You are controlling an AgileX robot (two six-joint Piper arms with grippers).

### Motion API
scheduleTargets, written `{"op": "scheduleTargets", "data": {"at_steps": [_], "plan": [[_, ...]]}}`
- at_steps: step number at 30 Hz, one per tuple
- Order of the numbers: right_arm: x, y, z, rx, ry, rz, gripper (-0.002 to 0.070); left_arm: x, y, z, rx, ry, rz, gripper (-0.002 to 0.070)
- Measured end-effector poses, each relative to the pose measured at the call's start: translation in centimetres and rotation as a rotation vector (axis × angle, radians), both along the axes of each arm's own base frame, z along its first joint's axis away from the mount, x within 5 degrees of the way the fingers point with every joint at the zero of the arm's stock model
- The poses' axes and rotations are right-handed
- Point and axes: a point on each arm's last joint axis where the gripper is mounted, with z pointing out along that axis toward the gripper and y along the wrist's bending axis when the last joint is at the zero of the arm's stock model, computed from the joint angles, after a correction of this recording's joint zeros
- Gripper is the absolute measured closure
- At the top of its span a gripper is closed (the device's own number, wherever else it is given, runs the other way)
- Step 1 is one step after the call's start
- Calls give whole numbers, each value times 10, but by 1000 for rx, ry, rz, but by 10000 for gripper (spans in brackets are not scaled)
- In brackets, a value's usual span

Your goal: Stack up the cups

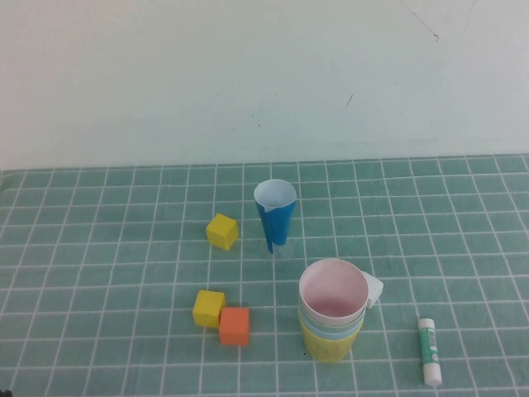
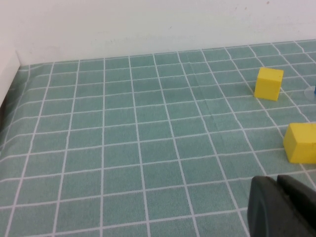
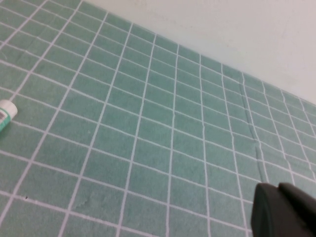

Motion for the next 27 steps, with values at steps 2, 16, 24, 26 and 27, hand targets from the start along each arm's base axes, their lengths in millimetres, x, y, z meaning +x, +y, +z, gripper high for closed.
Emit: {"op": "scheduleTargets", "data": {"at_steps": [2, 16, 24, 26, 27], "plan": [[0, 0, 0, 0, 0, 0, 678, 0, 0, 0, 0, 0, 0, 677], [0, 0, 0, 0, -2, 0, 678, 0, 0, 0, 0, 0, 0, 677], [0, 0, 0, 11, -3, -4, 678, 0, 0, 0, 0, 0, 0, 677], [0, 0, 0, 63, -8, -23, 678, 0, 0, 0, 0, 0, 0, 677], [0, 0, 0, 112, -12, -41, 678, 0, 0, 0, 0, 0, 0, 677]]}}
